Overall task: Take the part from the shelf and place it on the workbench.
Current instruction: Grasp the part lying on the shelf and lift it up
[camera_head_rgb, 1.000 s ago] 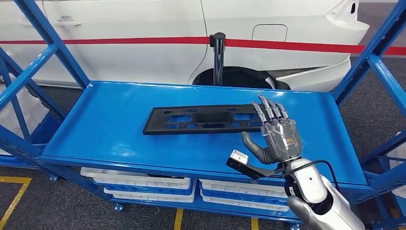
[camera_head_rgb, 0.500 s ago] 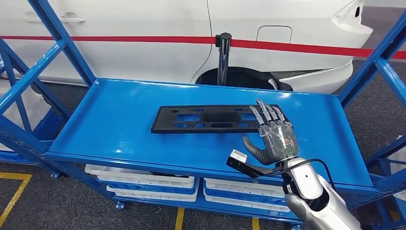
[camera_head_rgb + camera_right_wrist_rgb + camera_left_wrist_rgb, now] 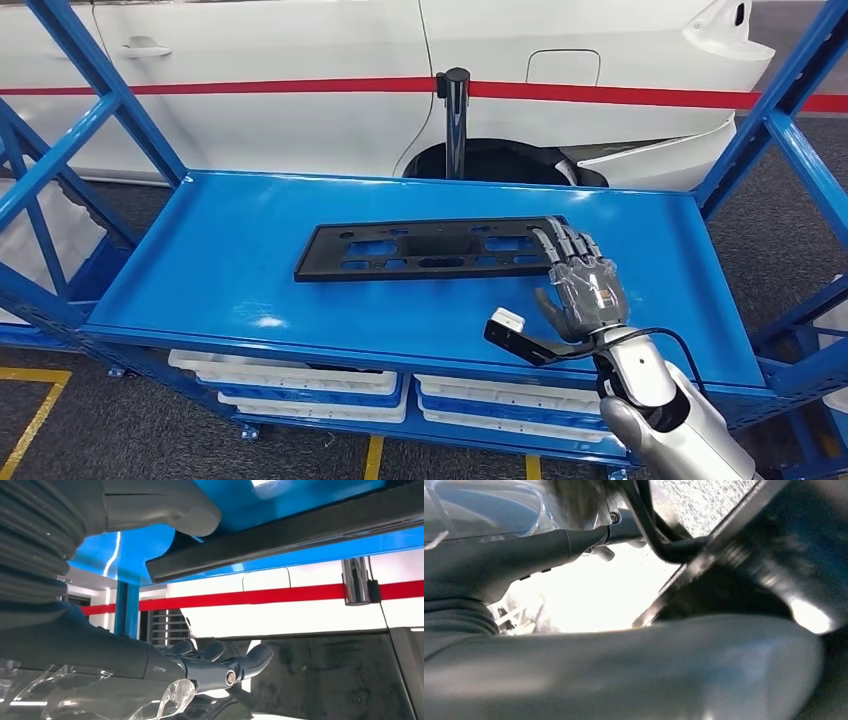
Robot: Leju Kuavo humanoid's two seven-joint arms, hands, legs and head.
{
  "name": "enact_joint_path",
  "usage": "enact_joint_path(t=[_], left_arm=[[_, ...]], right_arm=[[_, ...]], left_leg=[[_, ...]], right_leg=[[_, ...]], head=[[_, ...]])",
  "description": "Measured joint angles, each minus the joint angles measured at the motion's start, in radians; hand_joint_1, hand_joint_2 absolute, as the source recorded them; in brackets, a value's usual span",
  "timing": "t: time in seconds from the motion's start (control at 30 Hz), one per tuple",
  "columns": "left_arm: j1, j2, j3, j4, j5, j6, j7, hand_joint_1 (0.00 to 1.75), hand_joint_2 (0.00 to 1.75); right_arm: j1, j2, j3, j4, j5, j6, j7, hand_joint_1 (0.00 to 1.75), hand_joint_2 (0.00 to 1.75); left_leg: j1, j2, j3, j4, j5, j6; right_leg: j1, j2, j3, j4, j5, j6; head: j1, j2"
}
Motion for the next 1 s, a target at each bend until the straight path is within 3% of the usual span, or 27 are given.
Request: enact_joint_path(t=[0.03, 0.1, 0.17, 0.23, 0.27, 0.33, 0.37, 0.4, 0.43, 0.47, 0.53, 0.6, 0.67, 0.73, 0.77, 0.83, 0.87, 0.9, 0.93, 0.97, 1.0], left_arm=[[0.002, 0.0, 0.0, 0.0, 0.0, 0.003, 0.0, 0.0, 0.0], [0.005, 0.0, 0.0, 0.0, 0.0, 0.007, 0.0, 0.0, 0.0], [0.007, 0.0, 0.0, 0.0, -0.001, 0.007, 0.0, 0.0, 0.0], [0.007, -0.001, 0.0, 0.0, -0.001, 0.007, 0.0, 0.0, 0.0], [0.007, -0.001, 0.0, 0.0, -0.001, 0.007, 0.0, 0.0, 0.0], [0.008, -0.001, 0.0, 0.0, -0.001, 0.008, 0.0, 0.0, 0.0], [0.008, -0.001, 0.0, 0.0, -0.002, 0.008, 0.0, 0.0, 0.0], [0.008, -0.001, 0.0, 0.0, -0.002, 0.008, 0.0, 0.0, 0.0], [0.009, -0.001, 0.0, 0.0, -0.002, 0.008, 0.0, 0.0, 0.0], [0.008, -0.002, 0.0, 0.0, -0.002, 0.008, 0.0, 0.0, 0.0], [0.008, -0.002, 0.0, 0.0, -0.002, 0.008, 0.0, 0.0, 0.0], [0.007, -0.003, 0.0, 0.0, -0.002, 0.011, -0.001, 0.0, 0.0], [0.006, -0.003, 0.0, 0.0, -0.003, 0.016, -0.003, 0.0, 0.0], [0.006, -0.003, 0.0, 0.0, -0.003, 0.02, -0.003, 0.0, 0.0], [0.005, -0.003, 0.0, 0.0, -0.003, 0.021, -0.004, 0.0, 0.0], [0.002, -0.003, 0.0, 0.0, -0.003, 0.022, -0.007, 0.0, 0.0], [0.001, -0.003, 0.0, 0.0, -0.004, 0.02, -0.009, 0.0, 0.0], [0.0, -0.004, 0.0, 0.0, -0.004, 0.017, -0.011, 0.0, 0.0], [-0.001, -0.004, 0.0, 0.0, -0.004, 0.014, -0.012, 0.0, 0.0], [-0.001, -0.004, 0.0, 0.0, -0.004, 0.013, -0.012, 0.0, 0.0], [-0.001, -0.004, 0.0, 0.0, -0.004, 0.015, -0.01, 0.0, 0.0]], right_arm=[[-0.004, 0.0, 0.0, 0.006, -0.002, 0.003, -0.002, 0.0, 1.75], [-0.009, 0.0, 0.0, 0.02, -0.003, 0.009, -0.005, 0.0, 1.75], [-0.014, 0.0, 0.002, 0.036, -0.004, 0.016, -0.009, 0.0, 1.75], [-0.024, 0.0, 0.004, 0.052, -0.002, 0.022, -0.013, 0.0, 1.75], [-0.029, 0.0, 0.005, 0.061, -0.001, 0.025, -0.015, 0.0, 1.75], [-0.034, 0.001, 0.009, 0.076, 0.0, 0.03, -0.017, 0.0, 1.75], [-0.034, 0.001, 0.011, 0.085, 0.001, 0.032, -0.018, 0.0, 1.75], [-0.035, 0.001, 0.014, 0.094, 0.002, 0.034, -0.018, 0.0, 1.75], [-0.037, 0.002, 0.018, 0.102, 0.002, 0.035, -0.02, 0.0, 1.75], [-0.041, 0.004, 0.021, 0.111, 0.004, 0.037, -0.023, 0.0, 1.75], [-0.053, 0.01, 0.027, 0.13, 0.007, 0.039, -0.031, 0.0, 1.75], [-0.065, 0.02, 0.033, 0.154, 0.005, 0.04, -0.044, 0.0, 1.75], [-0.072, 0.032, 0.039, 0.181, -0.001, 0.04, -0.057, 0.0, 1.75], [-0.083, 0.043, 0.044, 0.208, -0.009, 0.036, -0.07, 0.0, 1.75], [-0.089, 0.05, 0.046, 0.221, -0.013, 0.033, -0.076, 0.0, 1.75], [-0.098, 0.062, 0.049, 0.25, -0.019, 0.023, -0.086, 0.0, 1.75], [-0.1, 0.067, 0.051, 0.264, -0.02, 0.015, -0.089, 0.0, 1.75], [-0.102, 0.072, 0.054, 0.279, -0.018, 0.005, -0.09, 0.0, 1.75], [-0.105, 0.076, 0.056, 0.293, -0.015, -0.007, -0.091, 0.0, 1.75], [-0.108, 0.081, 0.058, 0.307, -0.011, -0.018, -0.092, 0.12, 1.75], [-0.112, 0.085, 0.059, 0.319, -0.007, -0.027, -0.092, 0.55, 1.75]], left_leg=[[-0.004, 0.0, 0.035, -0.078, 0.03, 0.01], [-0.011, 0.001, 0.065, -0.154, 0.053, 0.021], [-0.01, 0.002, 0.065, -0.163, 0.058, 0.022], [-0.005, 0.002, 0.068, -0.172, 0.067, 0.024], [-0.003, 0.002, 0.07, -0.176, 0.071, 0.026], [-0.004, 0.002, 0.067, -0.175, 0.071, 0.03], [-0.005, 0.002, 0.067, -0.175, 0.071, 0.031], [-0.005, 0.002, 0.067, -0.175, 0.071, 0.031], [-0.004, 0.001, 0.067, -0.174, 0.071, 0.03], [-0.003, 0.001, 0.069, -0.173, 0.069, 0.028], [-0.004, 0.0, 0.069, -0.165, 0.063, 0.02], [-0.007, 0.0, 0.066, -0.16, 0.058, 0.012], [-0.006, -0.001, 0.062, -0.158, 0.058, 0.007], [-0.002, -0.001, 0.045, -0.12, 0.034, -0.002], [0.0, 0.0, 0.02, -0.066, 0.005, -0.009], [0.005, 0.0, -0.056, 0.093, -0.066, -0.02], [0.006, 0.0, -0.089, 0.162, -0.089, -0.022], [0.006, 0.0, -0.105, 0.196, -0.094, -0.022], [0.006, 0.0, -0.099, 0.184, -0.079, -0.019], [0.005, 0.0, -0.072, 0.128, -0.047, -0.014], [0.002, 0.0, -0.031, 0.044, -0.009, -0.006]], right_leg=[[0.001, 0.001, 0.0, 0.0, 0.0, 0.001], [0.002, 0.001, -0.003, -0.001, 0.0, 0.008], [0.003, 0.0, -0.005, -0.002, 0.001, 0.02], [0.003, -0.002, -0.021, 0.034, -0.025, 0.03], [0.003, -0.002, -0.045, 0.088, -0.057, 0.033], [0.003, -0.002, -0.12, 0.25, -0.134, 0.036], [0.003, -0.002, -0.152, 0.317, -0.157, 0.037], [0.003, -0.002, -0.166, 0.345, -0.158, 0.038], [0.002, -0.003, -0.158, 0.326, -0.139, 0.039], [0.001, -0.003, -0.128, 0.265, -0.104, 0.04], [-0.003, -0.004, -0.048, 0.101, -0.034, 0.04], [-0.004, -0.003, -0.007, 0.013, -0.007, 0.033], [-0.002, -0.001, -0.006, 0.005, -0.005, 0.021], [-0.004, -0.003, -0.006, 0.004, -0.003, 0.011], [-0.006, -0.003, -0.006, 0.003, -0.002, 0.007], [-0.006, -0.003, -0.007, 0.003, -0.001, 0.003], [-0.006, -0.003, -0.006, 0.003, -0.002, 0.003], [-0.006, -0.003, -0.005, 0.003, -0.002, 0.003], [-0.005, -0.003, -0.003, 0.003, -0.002, 0.002], [-0.004, -0.002, -0.001, 0.003, -0.002, 0.003], [-0.004, -0.001, 0.001, 0.002, -0.002, 0.003]], head=[[0.0, 0.0], [0.0, 0.0], [0.0, 0.0], [0.001, 0.0], [0.001, 0.0], [0.002, 0.0], [0.002, 0.0], [0.002, 0.0], [0.002, 0.0], [0.002, 0.0], [0.002, 0.0], [0.001, 0.0], [0.0, 0.0], [0.0, 0.0], [-0.001, 0.0], [-0.001, 0.0], [-0.001, 0.0], [-0.001, 0.0], [-0.001, 0.0], [-0.001, 0.0], [-0.001, 0.0]])
